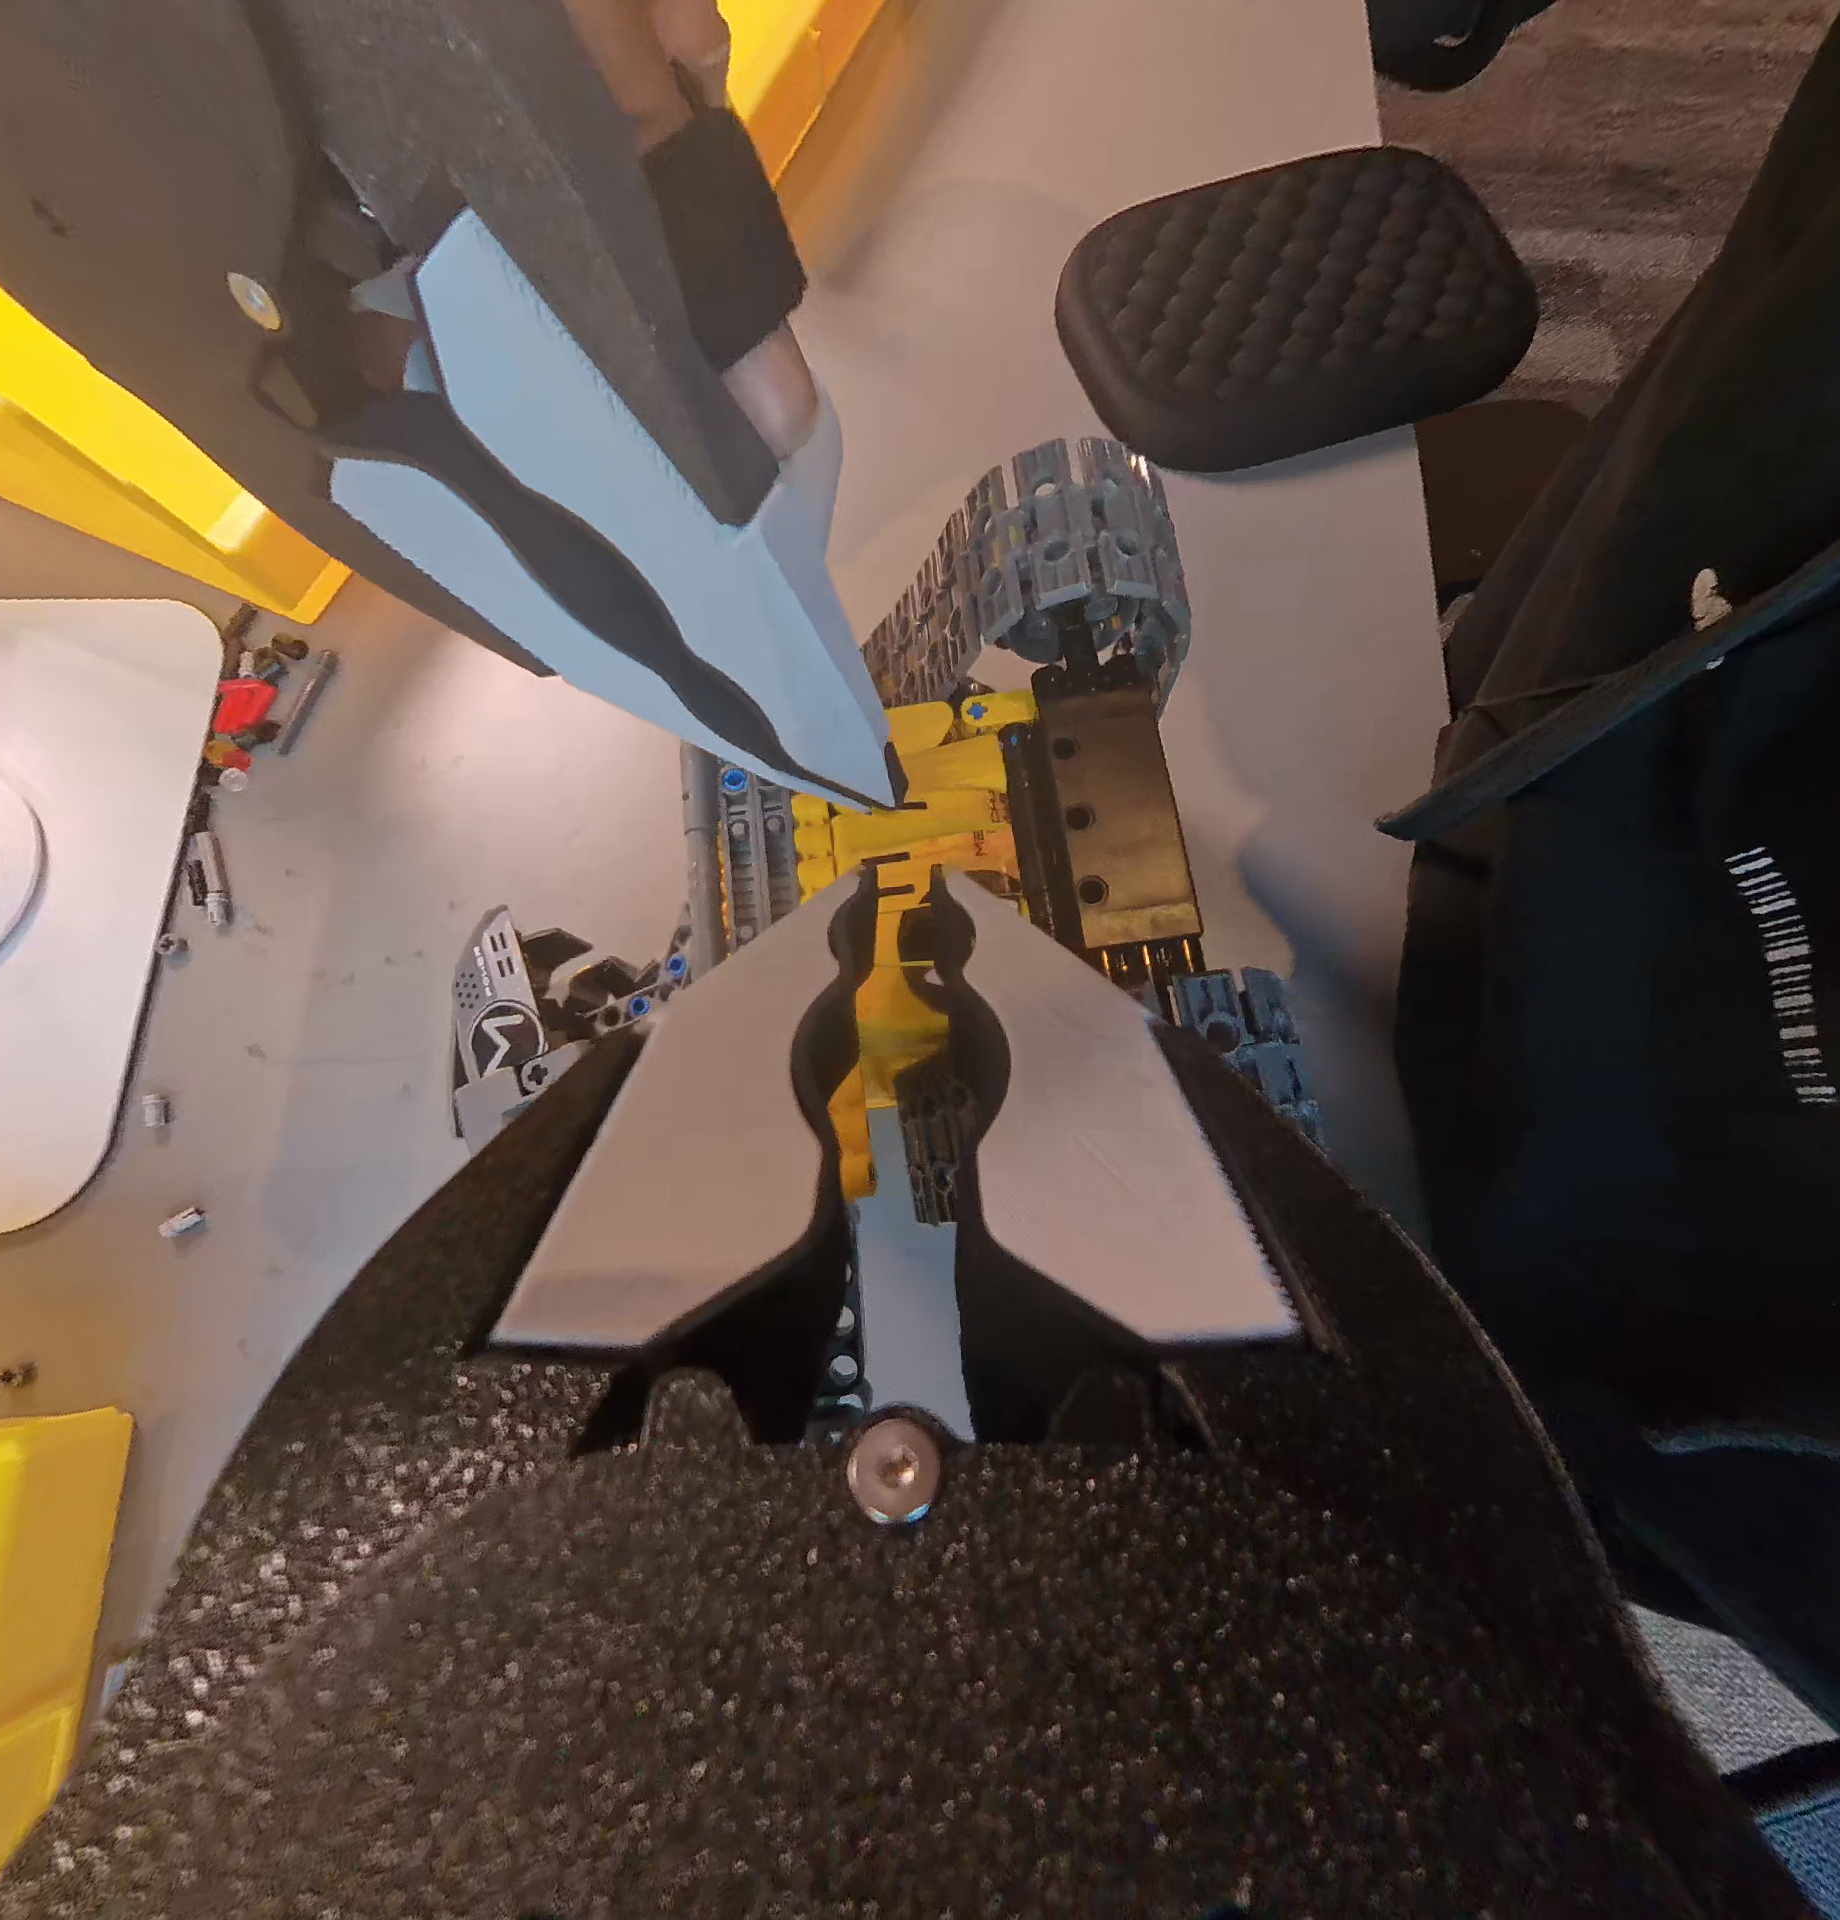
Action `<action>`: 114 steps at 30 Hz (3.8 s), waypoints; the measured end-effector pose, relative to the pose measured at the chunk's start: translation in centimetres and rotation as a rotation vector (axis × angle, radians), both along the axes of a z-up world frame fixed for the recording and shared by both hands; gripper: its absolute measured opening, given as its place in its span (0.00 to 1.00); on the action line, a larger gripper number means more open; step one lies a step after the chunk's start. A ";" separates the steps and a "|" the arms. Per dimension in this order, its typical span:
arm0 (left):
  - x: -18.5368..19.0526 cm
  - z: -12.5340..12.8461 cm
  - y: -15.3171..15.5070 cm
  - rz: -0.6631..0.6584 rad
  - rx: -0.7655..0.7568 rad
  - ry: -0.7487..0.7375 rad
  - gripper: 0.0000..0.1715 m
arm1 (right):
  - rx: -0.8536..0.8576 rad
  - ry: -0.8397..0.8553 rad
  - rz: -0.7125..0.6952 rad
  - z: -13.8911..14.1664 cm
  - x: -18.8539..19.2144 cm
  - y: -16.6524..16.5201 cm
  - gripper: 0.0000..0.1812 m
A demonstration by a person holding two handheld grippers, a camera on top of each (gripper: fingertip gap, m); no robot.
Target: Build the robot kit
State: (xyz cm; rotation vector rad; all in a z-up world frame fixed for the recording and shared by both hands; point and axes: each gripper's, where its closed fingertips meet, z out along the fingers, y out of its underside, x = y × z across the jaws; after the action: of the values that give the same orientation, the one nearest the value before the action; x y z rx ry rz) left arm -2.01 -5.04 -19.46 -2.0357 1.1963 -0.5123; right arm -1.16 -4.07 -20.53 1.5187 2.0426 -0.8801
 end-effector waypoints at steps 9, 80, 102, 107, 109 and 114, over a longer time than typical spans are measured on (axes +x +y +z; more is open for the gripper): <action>1.2 -0.7 -0.2 -0.050 0.030 0.111 0.03 | 0.031 0.011 -0.023 -0.3 -0.1 0.2 0.00; 2.0 -2.0 -1.0 -0.075 0.035 0.128 0.00 | -0.144 0.095 -0.165 2.9 0.9 -1.6 0.00; 2.1 -2.1 -1.1 -0.082 0.043 0.135 0.00 | -0.108 0.059 -0.161 1.3 0.7 -1.0 0.00; 2.1 -2.0 -1.1 -0.083 0.044 0.136 0.00 | -0.088 0.056 -0.163 1.0 0.6 -0.8 0.00; 2.1 -2.0 -1.1 -0.084 0.045 0.136 0.00 | -0.078 0.057 -0.165 0.9 0.5 -0.7 0.00; 2.1 -2.0 -1.1 -0.085 0.045 0.134 0.00 | -0.024 0.054 -0.157 0.5 0.5 -0.5 0.00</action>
State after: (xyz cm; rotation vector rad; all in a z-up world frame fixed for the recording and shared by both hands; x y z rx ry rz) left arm 0.10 -6.16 -21.49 -2.0134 1.3664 -0.3908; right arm -0.71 -4.52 -20.04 1.6773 1.9635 -1.0116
